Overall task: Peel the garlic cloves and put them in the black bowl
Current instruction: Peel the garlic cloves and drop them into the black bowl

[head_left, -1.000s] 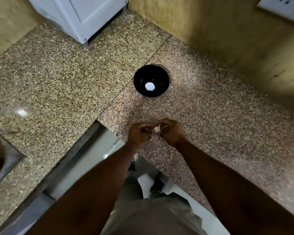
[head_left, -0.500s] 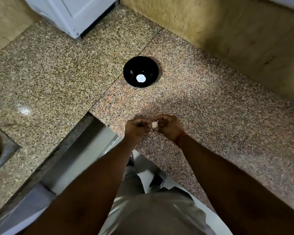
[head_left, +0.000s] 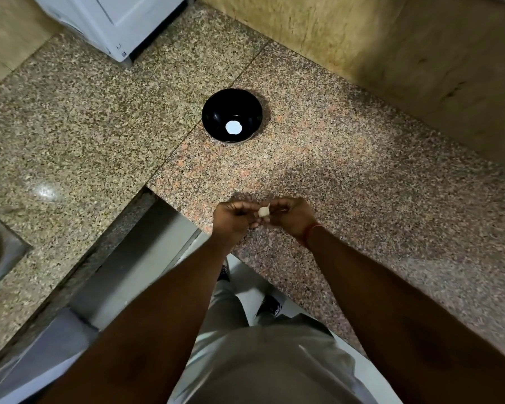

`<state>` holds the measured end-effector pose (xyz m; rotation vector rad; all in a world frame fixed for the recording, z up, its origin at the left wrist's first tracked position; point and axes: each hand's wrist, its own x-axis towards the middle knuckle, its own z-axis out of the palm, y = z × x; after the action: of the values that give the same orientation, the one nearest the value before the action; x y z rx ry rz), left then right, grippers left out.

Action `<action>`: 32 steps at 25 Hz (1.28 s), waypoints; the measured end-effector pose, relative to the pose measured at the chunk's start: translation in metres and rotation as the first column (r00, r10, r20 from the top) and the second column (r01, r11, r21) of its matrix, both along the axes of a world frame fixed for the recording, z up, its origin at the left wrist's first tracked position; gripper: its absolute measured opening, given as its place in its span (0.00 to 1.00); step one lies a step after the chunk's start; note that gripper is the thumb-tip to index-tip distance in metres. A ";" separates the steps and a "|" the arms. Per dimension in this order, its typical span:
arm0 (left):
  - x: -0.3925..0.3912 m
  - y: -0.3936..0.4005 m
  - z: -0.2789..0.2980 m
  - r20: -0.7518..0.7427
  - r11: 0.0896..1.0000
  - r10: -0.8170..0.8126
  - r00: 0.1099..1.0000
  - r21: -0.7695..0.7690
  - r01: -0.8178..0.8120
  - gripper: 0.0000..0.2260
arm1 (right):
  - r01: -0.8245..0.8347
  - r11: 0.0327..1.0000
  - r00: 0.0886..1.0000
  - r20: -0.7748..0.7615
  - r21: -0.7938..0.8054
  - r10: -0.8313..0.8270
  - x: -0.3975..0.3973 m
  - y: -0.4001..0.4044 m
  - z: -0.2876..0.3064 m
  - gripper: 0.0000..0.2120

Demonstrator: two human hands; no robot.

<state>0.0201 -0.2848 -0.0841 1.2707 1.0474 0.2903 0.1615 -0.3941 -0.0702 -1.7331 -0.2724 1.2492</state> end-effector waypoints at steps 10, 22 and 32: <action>0.005 -0.008 0.012 -0.141 0.742 -0.189 0.972 0.628 0.235 0.08 | 0.025 0.996 0.993 -0.117 0.085 -0.015 0.000 -0.002 0.001 0.20; 0.011 -0.011 0.021 -0.416 0.554 -0.308 0.856 0.653 0.517 0.06 | 0.023 0.999 0.995 -0.102 0.049 -0.018 0.000 -0.003 0.003 0.18; 0.012 -0.026 0.016 -0.484 0.492 -0.318 0.815 0.650 0.579 0.10 | 0.129 0.990 0.989 -0.086 0.059 -0.124 -0.007 -0.008 0.009 0.15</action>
<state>0.0320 -0.3108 -0.0678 2.4241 0.7808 0.1247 0.1541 -0.4018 -0.0612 -1.6142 -0.1502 1.2033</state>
